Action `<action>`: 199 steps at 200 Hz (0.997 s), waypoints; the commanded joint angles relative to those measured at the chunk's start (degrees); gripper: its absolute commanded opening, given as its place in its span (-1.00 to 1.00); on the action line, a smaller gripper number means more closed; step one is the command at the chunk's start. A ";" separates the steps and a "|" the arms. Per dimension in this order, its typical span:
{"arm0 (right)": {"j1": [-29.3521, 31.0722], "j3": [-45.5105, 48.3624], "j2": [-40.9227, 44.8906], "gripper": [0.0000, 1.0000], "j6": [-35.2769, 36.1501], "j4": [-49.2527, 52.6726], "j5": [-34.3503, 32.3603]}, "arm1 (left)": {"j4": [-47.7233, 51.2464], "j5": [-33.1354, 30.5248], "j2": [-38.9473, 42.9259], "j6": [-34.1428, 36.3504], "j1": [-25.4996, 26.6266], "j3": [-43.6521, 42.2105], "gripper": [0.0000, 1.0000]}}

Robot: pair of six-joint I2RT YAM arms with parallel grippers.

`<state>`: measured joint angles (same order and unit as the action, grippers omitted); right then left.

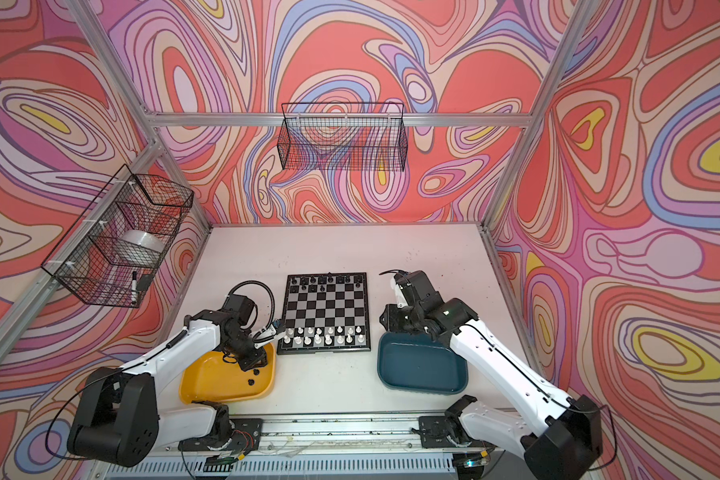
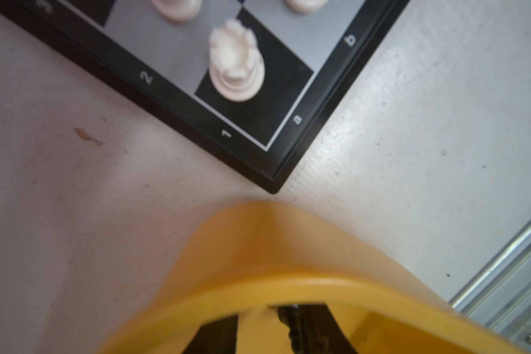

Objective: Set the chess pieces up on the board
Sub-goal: 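Close the left gripper on the black pawn in the yellow tray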

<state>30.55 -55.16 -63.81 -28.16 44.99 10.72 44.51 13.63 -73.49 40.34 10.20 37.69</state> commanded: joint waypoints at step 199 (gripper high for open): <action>-0.13 1.28 1.65 -0.35 -0.49 0.66 -0.68 | -1.53 -0.66 0.71 0.77 1.23 -1.31 -0.56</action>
<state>30.55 -54.39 -63.11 -28.21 45.04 10.68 43.40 12.99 -73.78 40.36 11.11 36.84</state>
